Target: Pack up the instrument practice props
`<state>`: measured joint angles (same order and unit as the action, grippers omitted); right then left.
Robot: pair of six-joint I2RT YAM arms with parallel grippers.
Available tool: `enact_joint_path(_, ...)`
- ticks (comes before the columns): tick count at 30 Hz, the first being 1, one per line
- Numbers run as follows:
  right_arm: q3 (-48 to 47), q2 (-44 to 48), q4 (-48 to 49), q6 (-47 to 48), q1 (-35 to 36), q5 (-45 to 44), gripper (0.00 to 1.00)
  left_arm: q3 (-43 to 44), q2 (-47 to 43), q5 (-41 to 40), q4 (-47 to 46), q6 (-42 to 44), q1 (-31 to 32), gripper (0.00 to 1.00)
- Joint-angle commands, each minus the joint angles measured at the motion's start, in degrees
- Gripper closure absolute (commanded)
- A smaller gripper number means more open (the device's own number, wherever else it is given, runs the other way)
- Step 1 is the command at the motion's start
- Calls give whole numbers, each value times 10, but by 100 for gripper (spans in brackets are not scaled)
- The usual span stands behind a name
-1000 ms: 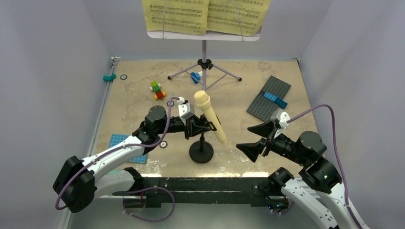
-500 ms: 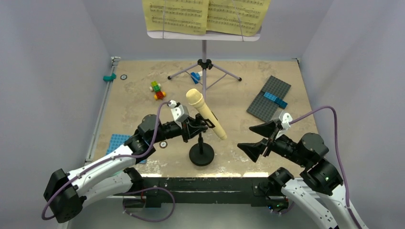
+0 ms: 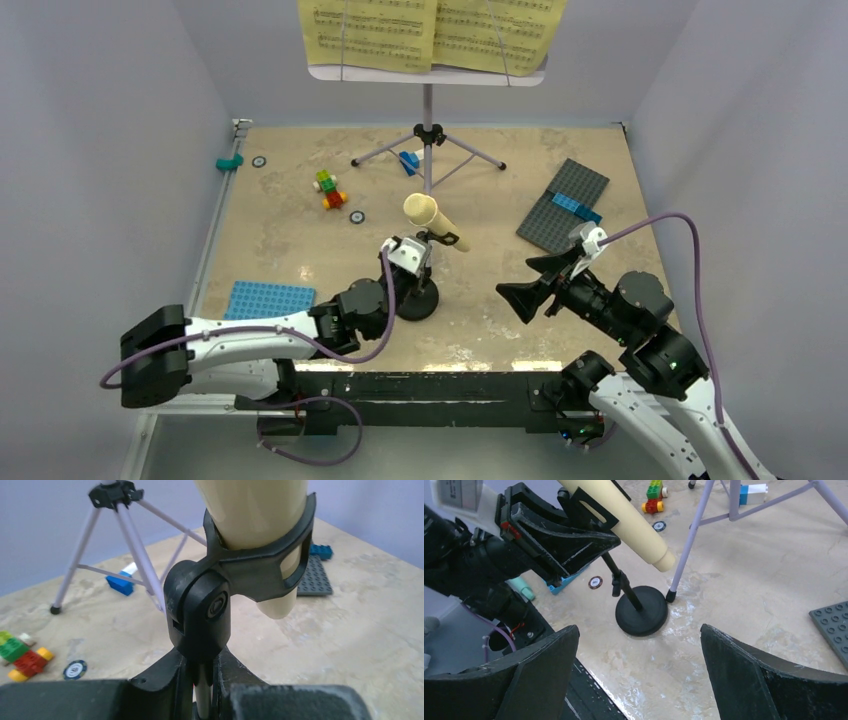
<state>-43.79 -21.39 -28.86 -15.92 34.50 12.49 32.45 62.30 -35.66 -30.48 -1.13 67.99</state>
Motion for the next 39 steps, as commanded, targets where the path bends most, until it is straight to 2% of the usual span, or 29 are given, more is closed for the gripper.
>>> enact_joint_path(1, 8, -6, 32, -20, 2, -26, 4, 21, 68, -212, -349, 174, 42, 100)
enact_joint_path(4, 9, -11, 34, -25, 2, -25, 4, 61, 158, -262, -553, 305, 65, 100)
enact_joint_path(6, 9, -13, 34, -27, 2, -24, 4, 106, 200, -293, -570, 364, 75, 100)
enact_joint_path(10, 11, -14, 34, -30, 2, -26, 4, 108, 212, -295, -570, 322, 94, 100)
enact_joint_path(16, 21, -13, 34, -31, 2, -27, 4, 80, 179, -319, -569, 289, 107, 100)
enact_joint_path(18, 23, -17, 38, -33, 2, -26, 4, 69, 161, -325, -554, 275, 112, 100)
enact_joint_path(20, 24, -21, 42, -34, 2, -24, 4, 54, 136, -328, -500, 240, 114, 100)
enact_joint_path(27, 29, -29, 50, -39, 2, -19, 5, 12, 53, -329, -230, -13, 117, 100)
enact_joint_path(29, 32, -29, 53, -40, 2, -19, 5, 5, 44, -326, -177, -60, 117, 100)
enact_joint_path(39, 39, -33, 53, -42, 2, -18, 5, -14, 92, -318, -216, -63, 117, 100)
